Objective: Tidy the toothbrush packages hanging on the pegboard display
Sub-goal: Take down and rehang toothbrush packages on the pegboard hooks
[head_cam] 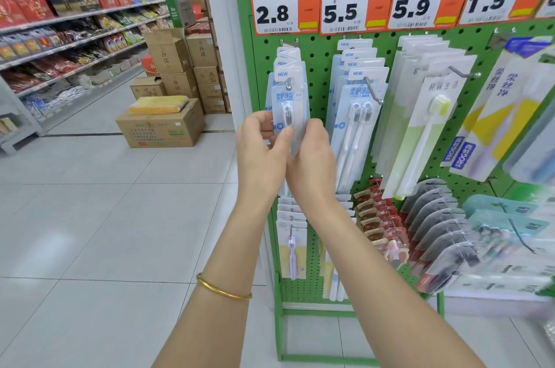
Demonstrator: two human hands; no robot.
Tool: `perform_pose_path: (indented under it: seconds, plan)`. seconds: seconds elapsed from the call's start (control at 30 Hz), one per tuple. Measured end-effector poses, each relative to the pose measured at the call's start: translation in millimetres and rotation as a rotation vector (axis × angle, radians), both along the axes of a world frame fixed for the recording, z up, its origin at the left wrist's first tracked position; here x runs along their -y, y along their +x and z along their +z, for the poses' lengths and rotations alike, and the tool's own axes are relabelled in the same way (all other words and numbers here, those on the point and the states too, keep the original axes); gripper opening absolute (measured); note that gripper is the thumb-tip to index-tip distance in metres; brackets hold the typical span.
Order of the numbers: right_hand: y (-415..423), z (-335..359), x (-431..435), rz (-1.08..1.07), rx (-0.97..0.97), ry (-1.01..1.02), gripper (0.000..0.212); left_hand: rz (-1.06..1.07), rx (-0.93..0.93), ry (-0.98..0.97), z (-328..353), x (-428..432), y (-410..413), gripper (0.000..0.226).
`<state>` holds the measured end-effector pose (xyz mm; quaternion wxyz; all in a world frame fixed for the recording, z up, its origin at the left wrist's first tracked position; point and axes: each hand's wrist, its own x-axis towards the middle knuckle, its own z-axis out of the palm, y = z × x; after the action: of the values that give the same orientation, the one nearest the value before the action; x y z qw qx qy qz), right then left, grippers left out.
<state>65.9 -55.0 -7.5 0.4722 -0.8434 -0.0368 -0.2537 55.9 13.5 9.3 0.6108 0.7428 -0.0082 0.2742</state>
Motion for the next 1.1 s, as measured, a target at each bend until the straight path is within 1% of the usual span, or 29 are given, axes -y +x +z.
perform_pose_path:
  seconds: [0.2, 0.33, 0.4, 0.63, 0.87, 0.97, 1.1]
  plan:
    - [-4, -4, 2, -0.021, 0.015, -0.056, 0.028, -0.011, -0.017, -0.009, -2, 0, -4, 0.023]
    - [-9, -4, 5, -0.101, 0.002, -0.190, 0.029, -0.018, -0.017, -0.038, -4, 2, -10, 0.021]
    - [-10, -5, 7, -0.119, 0.006, -0.221, 0.030, -0.015, -0.014, -0.044, -5, 3, -12, 0.022]
    - [-14, -7, 12, -0.111, -0.011, -0.258, 0.031, 0.017, -0.012, -0.036, -6, 6, -16, 0.024]
    - [-17, -15, 17, -0.103, 0.005, -0.265, 0.044, 0.097, 0.007, 0.002, -3, 10, -23, 0.033]
    - [-21, -19, 23, -0.089, 0.026, -0.267, 0.043, 0.157, 0.028, 0.004, -2, 14, -28, 0.031]
    - [-29, -29, 38, -0.081, 0.040, -0.246, 0.037, 0.194, 0.121, -0.002, -4, 25, -37, 0.028]
